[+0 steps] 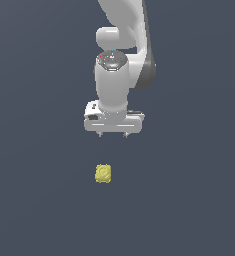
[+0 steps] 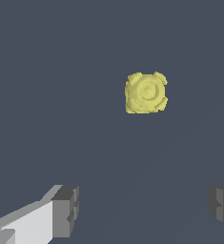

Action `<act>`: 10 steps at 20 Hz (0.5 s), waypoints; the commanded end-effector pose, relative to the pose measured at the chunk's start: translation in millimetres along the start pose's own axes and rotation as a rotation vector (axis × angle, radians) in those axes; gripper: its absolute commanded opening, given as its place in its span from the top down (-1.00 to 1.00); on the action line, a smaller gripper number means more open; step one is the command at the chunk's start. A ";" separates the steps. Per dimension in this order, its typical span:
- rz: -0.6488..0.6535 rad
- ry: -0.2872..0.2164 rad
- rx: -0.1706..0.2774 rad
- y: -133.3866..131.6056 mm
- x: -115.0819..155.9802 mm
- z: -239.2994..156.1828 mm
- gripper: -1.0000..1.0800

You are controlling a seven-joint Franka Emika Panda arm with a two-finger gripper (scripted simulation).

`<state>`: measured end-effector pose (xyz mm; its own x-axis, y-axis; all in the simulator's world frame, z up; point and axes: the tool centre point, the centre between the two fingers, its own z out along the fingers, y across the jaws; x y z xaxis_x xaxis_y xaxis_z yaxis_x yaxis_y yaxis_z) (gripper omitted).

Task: Pick up the object and move it to a goal position.

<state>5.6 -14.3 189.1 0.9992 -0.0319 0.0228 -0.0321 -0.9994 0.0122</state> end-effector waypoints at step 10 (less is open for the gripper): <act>-0.048 0.030 -0.008 -28.8 5.9 -15.5 -0.92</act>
<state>11.7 10.8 201.9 0.9988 0.0103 0.0482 0.0093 -0.9997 0.0205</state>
